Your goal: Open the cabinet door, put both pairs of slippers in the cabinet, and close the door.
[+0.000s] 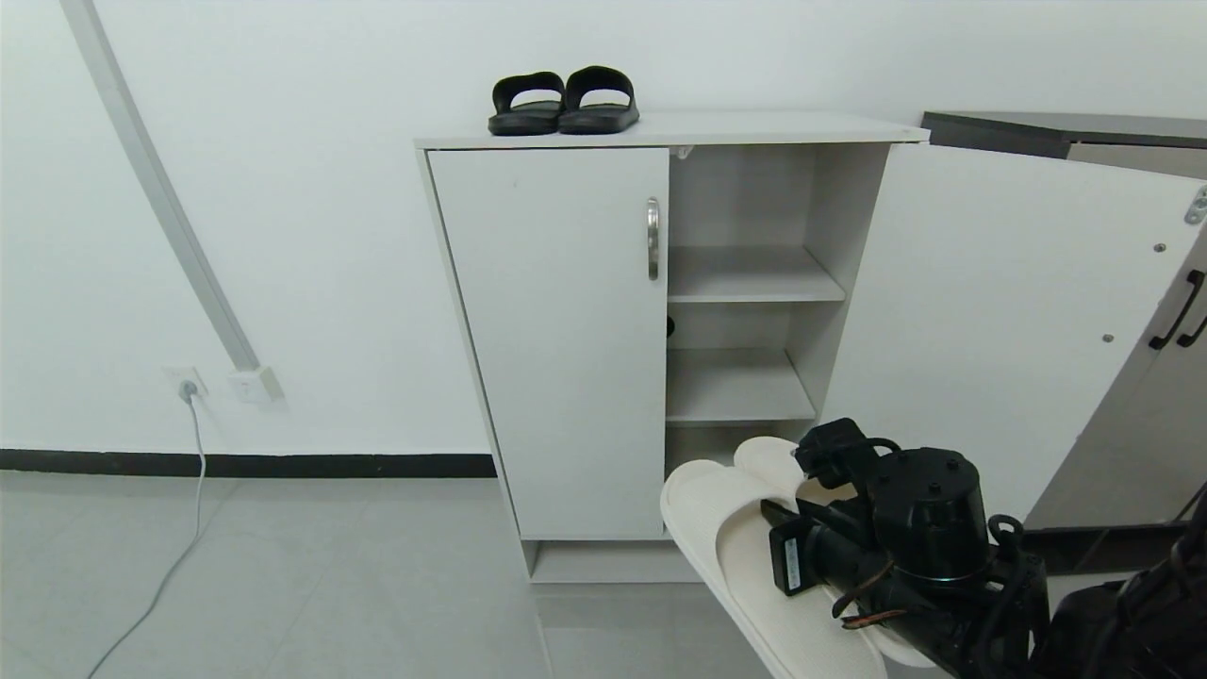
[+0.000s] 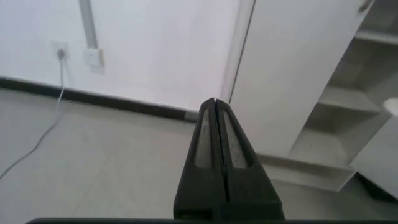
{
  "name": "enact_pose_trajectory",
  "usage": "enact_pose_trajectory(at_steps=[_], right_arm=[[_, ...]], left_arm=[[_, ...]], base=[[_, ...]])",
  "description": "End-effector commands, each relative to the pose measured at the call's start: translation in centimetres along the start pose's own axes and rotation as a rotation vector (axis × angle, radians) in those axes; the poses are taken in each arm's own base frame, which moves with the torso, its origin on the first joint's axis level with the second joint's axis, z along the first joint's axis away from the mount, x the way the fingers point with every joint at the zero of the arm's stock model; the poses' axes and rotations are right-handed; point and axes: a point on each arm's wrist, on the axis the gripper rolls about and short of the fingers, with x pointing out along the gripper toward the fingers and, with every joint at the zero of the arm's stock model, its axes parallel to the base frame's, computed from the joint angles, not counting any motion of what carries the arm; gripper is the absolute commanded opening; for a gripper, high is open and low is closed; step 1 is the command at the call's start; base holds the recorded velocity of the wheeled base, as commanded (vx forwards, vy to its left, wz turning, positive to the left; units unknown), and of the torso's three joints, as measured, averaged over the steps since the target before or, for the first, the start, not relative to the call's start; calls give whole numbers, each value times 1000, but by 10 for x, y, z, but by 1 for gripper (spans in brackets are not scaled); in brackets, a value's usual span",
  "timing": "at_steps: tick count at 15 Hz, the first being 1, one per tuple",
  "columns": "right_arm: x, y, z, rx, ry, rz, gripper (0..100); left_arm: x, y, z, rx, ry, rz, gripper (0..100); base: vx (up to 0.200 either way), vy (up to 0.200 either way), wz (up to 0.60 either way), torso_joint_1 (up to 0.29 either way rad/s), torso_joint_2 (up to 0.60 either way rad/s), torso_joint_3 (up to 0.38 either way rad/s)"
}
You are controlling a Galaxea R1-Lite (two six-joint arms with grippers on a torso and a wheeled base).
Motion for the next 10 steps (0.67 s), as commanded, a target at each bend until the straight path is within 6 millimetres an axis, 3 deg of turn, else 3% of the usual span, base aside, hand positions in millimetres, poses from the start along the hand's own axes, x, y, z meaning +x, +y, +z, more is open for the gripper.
enact_pose_trajectory(at_steps=[1,5,10], right_arm=[[2,2,-4,-7,12,5,0],[8,8,-6,-18,15,7,0],[68,23,-5,45,-79,-265,0]], left_arm=[[1,0,-7,8,32,-26,0],[1,-1,-7,24,37,-85,0],[1,-1,-7,27,37,-86,0]], base=[[0,0,0,0,0,0],[0,0,0,0,0,0],[0,0,0,0,0,0]])
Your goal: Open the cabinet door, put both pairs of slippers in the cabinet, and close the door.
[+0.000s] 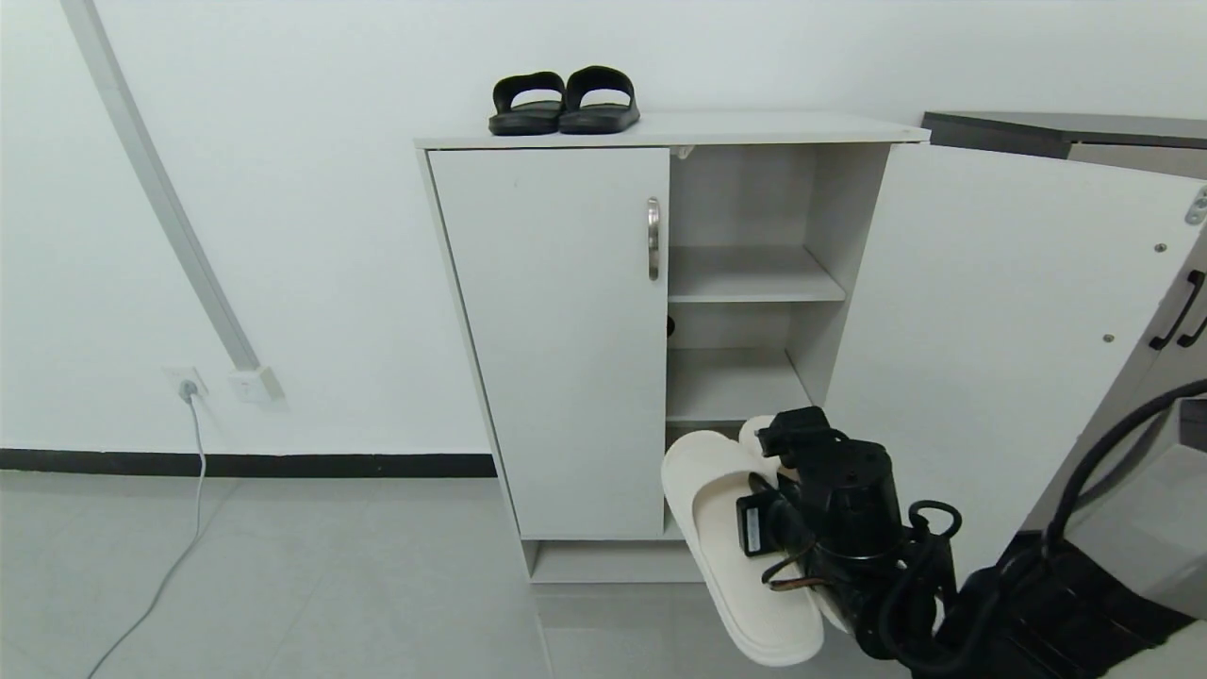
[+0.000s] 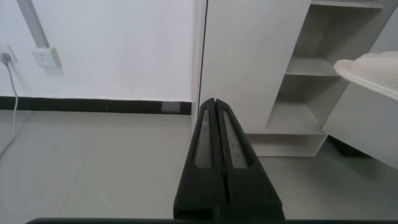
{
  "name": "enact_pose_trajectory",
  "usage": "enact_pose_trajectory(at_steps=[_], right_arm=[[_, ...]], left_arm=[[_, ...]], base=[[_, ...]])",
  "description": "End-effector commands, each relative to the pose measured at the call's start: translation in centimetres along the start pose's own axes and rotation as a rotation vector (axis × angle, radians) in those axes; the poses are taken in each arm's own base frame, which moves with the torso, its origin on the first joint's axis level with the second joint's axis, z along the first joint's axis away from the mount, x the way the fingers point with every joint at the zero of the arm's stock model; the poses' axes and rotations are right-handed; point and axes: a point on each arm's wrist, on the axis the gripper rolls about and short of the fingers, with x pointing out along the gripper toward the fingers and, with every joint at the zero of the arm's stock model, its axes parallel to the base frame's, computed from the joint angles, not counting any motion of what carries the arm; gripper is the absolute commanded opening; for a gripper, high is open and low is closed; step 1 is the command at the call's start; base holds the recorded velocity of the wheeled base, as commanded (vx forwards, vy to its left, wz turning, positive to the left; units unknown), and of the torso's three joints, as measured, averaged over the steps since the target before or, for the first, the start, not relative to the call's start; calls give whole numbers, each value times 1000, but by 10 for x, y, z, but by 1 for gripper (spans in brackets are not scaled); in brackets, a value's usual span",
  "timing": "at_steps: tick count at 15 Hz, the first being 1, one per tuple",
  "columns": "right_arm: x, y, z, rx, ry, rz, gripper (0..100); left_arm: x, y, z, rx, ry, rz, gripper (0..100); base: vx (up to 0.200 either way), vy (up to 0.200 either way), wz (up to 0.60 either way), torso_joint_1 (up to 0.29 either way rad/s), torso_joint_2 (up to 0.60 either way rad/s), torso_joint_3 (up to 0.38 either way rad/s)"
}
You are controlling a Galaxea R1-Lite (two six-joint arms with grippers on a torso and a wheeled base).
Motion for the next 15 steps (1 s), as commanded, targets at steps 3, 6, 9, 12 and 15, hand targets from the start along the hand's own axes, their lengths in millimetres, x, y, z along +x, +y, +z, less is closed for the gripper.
enact_pose_trajectory(at_steps=[3,6,9,12,15], right_arm=[[47,23,0,99,-80,-156,0],[51,26,3,107,-94,-169,0],[51,26,0,100,-85,-171,0],[50,28,-1,98,-86,-166,0],[50,28,-2,98,-87,-177,0]], left_arm=[[0,0,0,4,2,-2,0],[0,0,0,1,3,-3,0],[0,0,0,0,3,-3,0],[0,0,0,0,2,-2,0],[0,0,0,0,2,-2,0]], base=[[0,0,0,0,0,0],[0,0,0,0,0,0],[0,0,0,0,0,0],[0,-67,0,1,2,1],[0,-200,0,-2,4,2]])
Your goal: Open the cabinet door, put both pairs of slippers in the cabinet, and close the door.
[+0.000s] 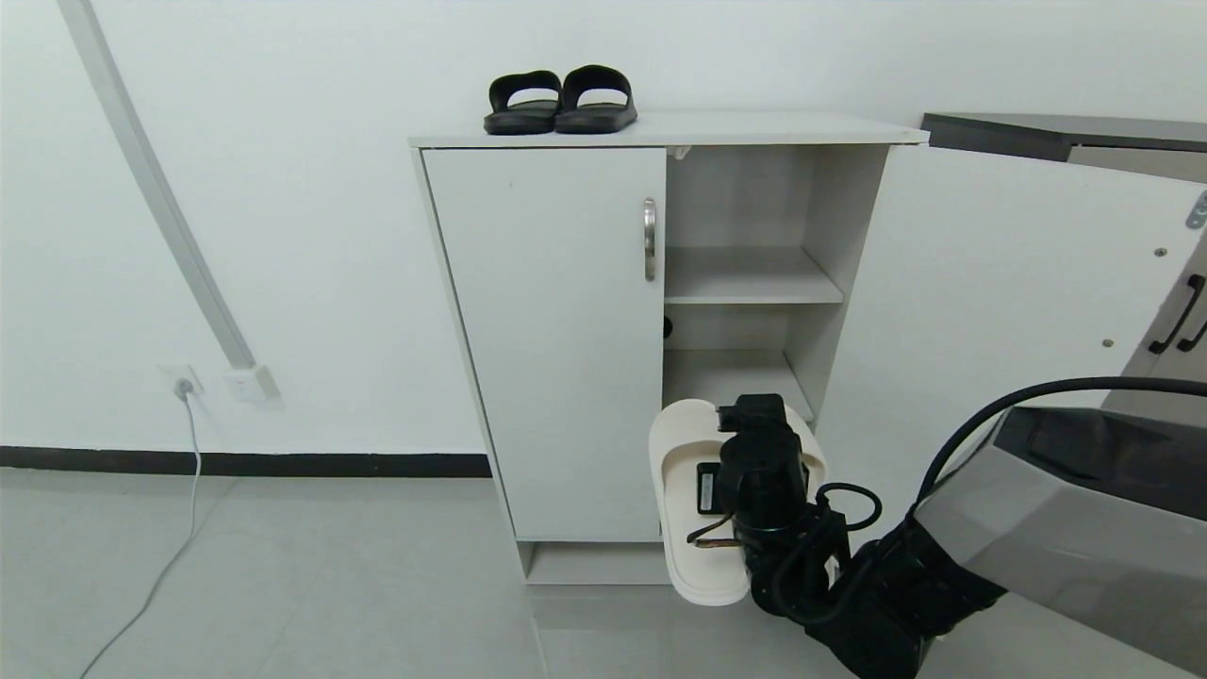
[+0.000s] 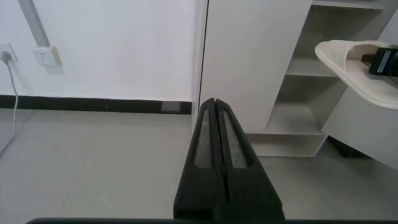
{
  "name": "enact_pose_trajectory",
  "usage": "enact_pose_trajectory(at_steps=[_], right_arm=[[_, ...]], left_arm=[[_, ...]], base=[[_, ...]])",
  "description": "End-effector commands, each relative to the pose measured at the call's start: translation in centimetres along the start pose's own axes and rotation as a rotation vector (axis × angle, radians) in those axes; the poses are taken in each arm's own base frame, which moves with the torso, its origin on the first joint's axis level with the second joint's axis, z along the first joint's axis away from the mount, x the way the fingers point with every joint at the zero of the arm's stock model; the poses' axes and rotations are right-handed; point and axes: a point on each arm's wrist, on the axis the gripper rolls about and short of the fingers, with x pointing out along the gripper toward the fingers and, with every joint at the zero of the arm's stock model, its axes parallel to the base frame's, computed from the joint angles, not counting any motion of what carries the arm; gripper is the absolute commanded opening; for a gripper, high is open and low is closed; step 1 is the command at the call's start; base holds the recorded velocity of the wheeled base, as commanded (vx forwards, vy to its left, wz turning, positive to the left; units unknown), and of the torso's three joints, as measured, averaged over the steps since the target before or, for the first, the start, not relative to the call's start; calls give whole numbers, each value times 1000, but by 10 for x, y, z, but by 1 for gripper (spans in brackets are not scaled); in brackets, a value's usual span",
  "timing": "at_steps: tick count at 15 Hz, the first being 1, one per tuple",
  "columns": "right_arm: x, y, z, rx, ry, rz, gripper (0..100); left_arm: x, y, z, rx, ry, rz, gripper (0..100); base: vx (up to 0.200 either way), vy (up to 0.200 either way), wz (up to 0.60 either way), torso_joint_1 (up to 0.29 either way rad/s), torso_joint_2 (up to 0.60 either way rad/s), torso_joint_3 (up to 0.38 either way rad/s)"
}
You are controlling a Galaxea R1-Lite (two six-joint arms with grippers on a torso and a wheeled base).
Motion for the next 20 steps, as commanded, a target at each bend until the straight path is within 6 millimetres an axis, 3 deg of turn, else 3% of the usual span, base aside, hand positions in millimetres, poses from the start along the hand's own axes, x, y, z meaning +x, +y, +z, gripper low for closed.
enact_pose_trajectory(at_steps=[1,6,9,20], right_arm=[[0,-1,0,-2,2,-3,0],[1,1,-7,-20,19,12,0],[1,15,-2,-13,12,56,0],[11,12,-15,-35,39,34,0]], left_arm=[[0,0,0,0,1,0,0],[0,0,0,-2,2,-1,0],[0,0,0,-3,1,2,0],[0,0,1,-3,0,-1,0]], base=[[0,-200,0,-2,2,2],[0,-40,0,0,0,0],[0,0,0,0,0,0],[0,0,0,0,0,0]])
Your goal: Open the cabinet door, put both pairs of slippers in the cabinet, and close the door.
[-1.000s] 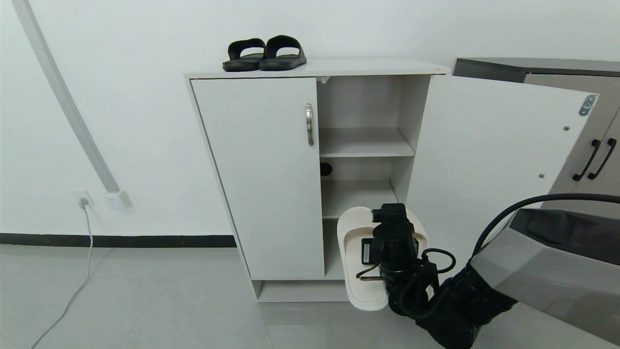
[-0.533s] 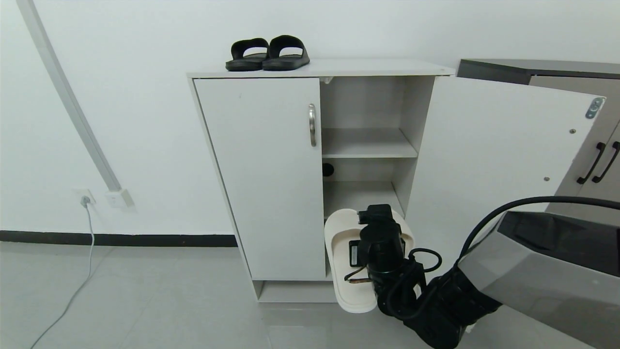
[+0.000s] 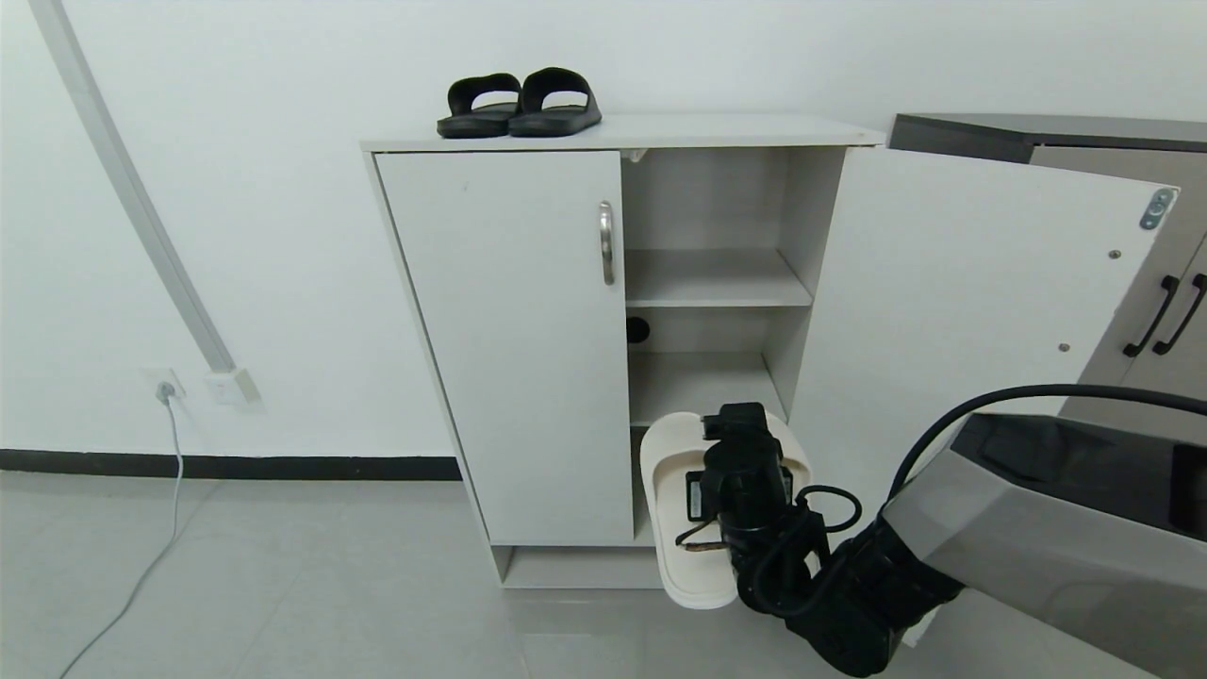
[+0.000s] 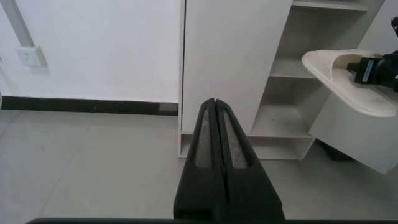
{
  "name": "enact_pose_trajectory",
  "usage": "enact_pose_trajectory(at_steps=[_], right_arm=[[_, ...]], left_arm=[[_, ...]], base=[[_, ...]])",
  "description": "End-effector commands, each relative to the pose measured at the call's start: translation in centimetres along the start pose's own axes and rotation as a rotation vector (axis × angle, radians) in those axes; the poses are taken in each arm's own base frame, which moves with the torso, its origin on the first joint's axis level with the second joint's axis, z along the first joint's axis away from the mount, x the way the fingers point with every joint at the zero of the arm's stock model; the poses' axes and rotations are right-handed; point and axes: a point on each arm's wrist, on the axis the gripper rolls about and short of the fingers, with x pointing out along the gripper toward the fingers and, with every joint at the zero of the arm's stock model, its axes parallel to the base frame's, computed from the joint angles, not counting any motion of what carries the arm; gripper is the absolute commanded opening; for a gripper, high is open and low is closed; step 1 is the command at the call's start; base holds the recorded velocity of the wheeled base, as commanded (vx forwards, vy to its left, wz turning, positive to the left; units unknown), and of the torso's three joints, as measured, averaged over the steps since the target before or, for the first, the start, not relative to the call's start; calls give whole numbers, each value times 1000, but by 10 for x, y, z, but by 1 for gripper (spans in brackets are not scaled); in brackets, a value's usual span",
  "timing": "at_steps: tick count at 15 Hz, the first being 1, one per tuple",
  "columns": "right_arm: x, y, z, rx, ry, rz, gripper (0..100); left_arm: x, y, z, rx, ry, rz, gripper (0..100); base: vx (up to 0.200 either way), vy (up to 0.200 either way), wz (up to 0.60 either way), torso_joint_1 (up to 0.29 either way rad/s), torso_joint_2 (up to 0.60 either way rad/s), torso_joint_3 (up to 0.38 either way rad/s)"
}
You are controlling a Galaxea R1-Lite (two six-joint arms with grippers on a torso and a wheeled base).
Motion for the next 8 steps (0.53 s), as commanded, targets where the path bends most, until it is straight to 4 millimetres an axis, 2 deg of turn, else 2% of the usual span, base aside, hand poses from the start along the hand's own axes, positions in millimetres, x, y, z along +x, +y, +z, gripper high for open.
enact_pose_trajectory(at_steps=[1,8], right_arm=[[1,-1,-2,-3,4,-3,0],[6,-3,-4,-4,7,-15,0]], left_arm=[[0,0,0,-1,2,1,0],[0,0,0,-1,0,1,0]], base=[[0,0,0,2,2,-95],[0,0,0,3,3,-178]])
